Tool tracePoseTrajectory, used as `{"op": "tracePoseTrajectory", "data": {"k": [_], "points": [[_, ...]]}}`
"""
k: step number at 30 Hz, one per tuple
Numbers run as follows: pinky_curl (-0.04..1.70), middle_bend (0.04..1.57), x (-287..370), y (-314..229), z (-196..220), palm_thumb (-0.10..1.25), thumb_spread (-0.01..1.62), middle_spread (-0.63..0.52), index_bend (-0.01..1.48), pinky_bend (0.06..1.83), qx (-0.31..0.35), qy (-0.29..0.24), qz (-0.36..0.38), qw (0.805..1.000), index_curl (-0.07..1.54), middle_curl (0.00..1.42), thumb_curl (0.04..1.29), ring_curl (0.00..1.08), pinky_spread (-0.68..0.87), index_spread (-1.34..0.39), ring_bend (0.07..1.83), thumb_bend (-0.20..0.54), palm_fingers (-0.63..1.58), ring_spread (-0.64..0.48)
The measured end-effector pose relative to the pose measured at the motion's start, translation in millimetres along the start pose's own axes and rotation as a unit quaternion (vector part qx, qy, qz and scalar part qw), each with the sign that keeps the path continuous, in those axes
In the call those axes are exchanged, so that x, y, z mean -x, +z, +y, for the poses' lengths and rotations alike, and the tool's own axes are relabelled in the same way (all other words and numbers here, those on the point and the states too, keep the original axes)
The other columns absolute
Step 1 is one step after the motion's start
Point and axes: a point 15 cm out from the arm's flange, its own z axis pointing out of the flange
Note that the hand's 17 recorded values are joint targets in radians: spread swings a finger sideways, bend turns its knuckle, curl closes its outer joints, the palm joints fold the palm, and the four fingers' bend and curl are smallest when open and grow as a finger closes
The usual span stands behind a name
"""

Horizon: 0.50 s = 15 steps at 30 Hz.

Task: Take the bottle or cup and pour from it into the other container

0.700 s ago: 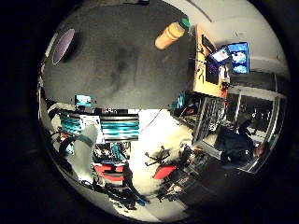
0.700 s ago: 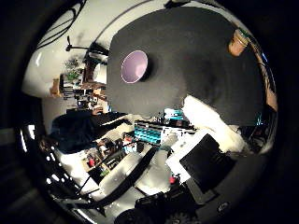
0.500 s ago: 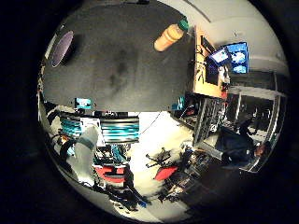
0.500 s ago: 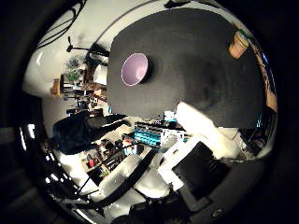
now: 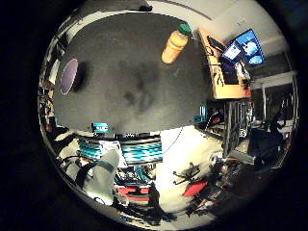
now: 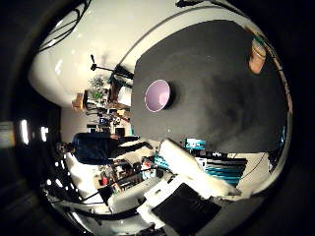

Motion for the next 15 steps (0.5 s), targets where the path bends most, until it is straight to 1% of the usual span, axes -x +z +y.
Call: {"op": "tracePoseTrajectory", "data": {"k": [4, 10, 15], "points": [[0.01, 0.23, -15.9, -9.8, -8.8, 0.48, 0.98, 0.05, 0.15, 0.85, -0.034, 0.018, -0.011, 0.999, 0.25, 0.36, 0.3, 0.25, 0.42, -0.31, 0.42, -0.029, 0.15, 0.18], [0.0, 0.26, -48.1, -21.7, -25.2, 0.47, 0.98, 0.05, 0.16, 0.88, -0.089, 0.053, -0.052, 0.993, 0.25, 0.36, 0.3, 0.25, 0.43, -0.3, 0.45, -0.028, 0.15, 0.19], [0.0, 0.27, -82.9, -26.2, -33.8, 0.47, 0.98, 0.05, 0.16, 0.88, -0.118, 0.081, -0.074, 0.987, 0.26, 0.35, 0.3, 0.25, 0.43, -0.29, 0.46, -0.028, 0.16, 0.18]]}}
